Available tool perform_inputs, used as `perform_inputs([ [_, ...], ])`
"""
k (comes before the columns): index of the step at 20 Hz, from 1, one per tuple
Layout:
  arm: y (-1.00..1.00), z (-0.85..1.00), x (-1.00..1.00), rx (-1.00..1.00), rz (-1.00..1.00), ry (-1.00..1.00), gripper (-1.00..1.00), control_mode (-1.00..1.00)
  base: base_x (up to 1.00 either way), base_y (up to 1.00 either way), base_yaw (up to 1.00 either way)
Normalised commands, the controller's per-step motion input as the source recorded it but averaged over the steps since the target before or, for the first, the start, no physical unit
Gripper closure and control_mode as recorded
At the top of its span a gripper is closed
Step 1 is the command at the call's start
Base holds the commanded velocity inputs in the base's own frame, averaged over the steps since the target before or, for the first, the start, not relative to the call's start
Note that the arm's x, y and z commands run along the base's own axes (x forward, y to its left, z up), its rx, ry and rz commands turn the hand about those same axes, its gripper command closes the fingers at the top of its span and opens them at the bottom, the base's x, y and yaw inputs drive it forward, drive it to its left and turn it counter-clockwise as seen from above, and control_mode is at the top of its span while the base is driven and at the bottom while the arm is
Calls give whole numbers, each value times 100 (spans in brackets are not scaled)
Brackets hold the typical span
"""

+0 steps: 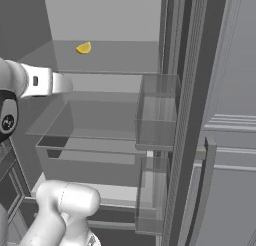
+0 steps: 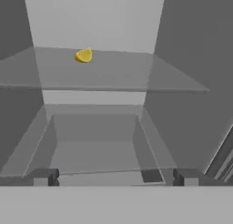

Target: Place one lemon wedge and one chicken drumstick in each tupperware on the nearby counter, to pack two identical lunches.

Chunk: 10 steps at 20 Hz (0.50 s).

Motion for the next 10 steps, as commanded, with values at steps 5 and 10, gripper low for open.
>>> perform_inputs([
  [5,30,32,39,31,-4,0,-100,-100,0,0,0],
  [10,27,2,47,20,-1,0,-100,-100,0,0,0],
])
